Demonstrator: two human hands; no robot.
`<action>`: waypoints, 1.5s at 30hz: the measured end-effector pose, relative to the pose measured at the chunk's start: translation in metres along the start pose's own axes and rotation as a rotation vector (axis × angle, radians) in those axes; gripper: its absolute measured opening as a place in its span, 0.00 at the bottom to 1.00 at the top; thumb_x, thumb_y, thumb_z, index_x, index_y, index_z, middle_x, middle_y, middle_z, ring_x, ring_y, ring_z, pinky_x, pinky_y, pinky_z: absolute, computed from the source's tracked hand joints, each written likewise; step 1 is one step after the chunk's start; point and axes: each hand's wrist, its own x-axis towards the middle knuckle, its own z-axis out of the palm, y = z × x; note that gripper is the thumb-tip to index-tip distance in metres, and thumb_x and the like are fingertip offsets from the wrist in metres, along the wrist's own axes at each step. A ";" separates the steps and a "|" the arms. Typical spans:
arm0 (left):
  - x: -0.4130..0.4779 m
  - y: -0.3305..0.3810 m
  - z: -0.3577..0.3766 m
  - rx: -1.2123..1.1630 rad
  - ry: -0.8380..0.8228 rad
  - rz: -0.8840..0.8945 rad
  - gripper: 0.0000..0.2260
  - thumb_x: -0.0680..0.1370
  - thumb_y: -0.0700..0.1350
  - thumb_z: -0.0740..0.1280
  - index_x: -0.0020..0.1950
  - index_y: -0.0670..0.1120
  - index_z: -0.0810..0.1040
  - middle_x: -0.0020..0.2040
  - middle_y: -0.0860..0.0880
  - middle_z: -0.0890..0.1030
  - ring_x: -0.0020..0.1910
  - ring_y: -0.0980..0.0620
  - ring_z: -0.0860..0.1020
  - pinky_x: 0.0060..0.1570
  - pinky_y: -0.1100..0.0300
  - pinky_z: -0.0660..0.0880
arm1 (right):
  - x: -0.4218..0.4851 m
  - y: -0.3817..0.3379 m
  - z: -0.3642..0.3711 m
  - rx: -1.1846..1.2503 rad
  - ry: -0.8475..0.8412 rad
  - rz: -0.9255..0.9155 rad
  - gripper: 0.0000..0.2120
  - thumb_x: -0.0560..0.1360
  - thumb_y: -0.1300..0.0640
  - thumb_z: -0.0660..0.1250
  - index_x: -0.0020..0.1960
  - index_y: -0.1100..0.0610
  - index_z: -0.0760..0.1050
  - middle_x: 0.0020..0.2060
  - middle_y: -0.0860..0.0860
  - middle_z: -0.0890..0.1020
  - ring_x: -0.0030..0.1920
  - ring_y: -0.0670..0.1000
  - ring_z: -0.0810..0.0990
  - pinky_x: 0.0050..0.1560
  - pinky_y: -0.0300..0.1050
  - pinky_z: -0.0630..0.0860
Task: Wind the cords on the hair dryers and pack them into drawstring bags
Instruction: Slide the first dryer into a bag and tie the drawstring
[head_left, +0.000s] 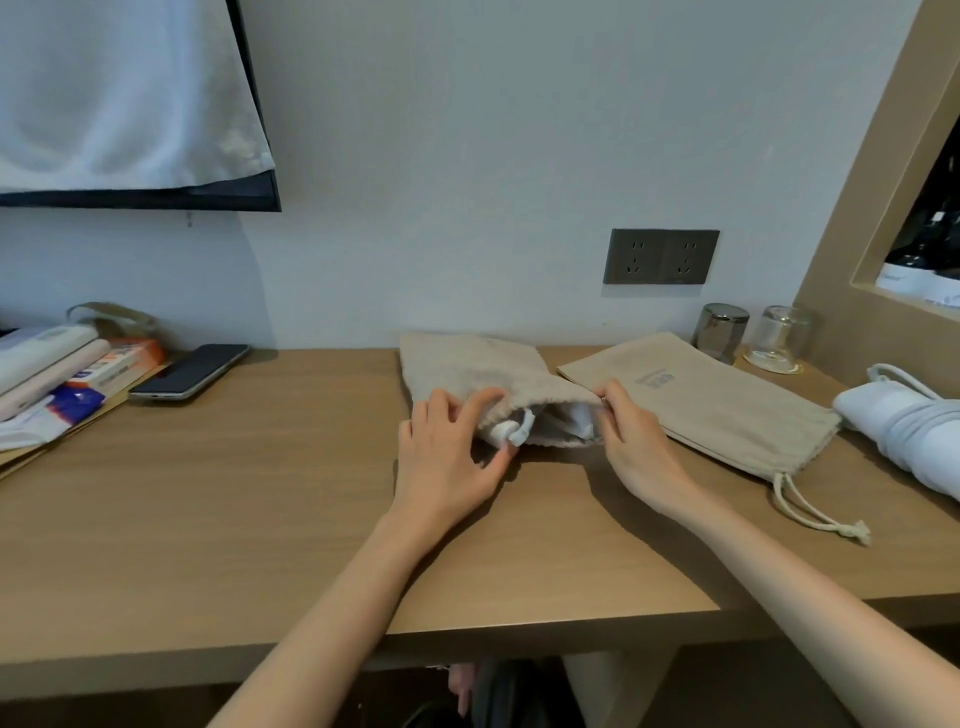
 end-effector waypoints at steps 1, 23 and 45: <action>0.001 -0.002 0.000 -0.011 -0.009 -0.001 0.24 0.72 0.62 0.66 0.66 0.61 0.68 0.49 0.53 0.66 0.49 0.51 0.67 0.45 0.59 0.63 | -0.004 -0.001 -0.002 0.018 0.009 -0.014 0.06 0.82 0.59 0.54 0.49 0.56 0.68 0.35 0.49 0.74 0.33 0.43 0.71 0.32 0.37 0.65; 0.012 -0.023 -0.036 -0.563 -0.135 -0.252 0.09 0.77 0.42 0.67 0.51 0.44 0.68 0.36 0.51 0.78 0.28 0.61 0.74 0.26 0.67 0.68 | 0.028 -0.032 -0.024 0.225 0.116 0.218 0.04 0.82 0.62 0.54 0.53 0.61 0.66 0.39 0.55 0.74 0.29 0.49 0.76 0.28 0.39 0.72; 0.187 0.041 -0.103 -1.180 0.123 -0.393 0.10 0.76 0.31 0.57 0.41 0.46 0.69 0.36 0.48 0.69 0.37 0.53 0.69 0.61 0.41 0.73 | 0.133 -0.096 -0.117 0.865 0.474 0.368 0.09 0.80 0.64 0.56 0.43 0.56 0.71 0.36 0.52 0.74 0.33 0.49 0.76 0.26 0.38 0.78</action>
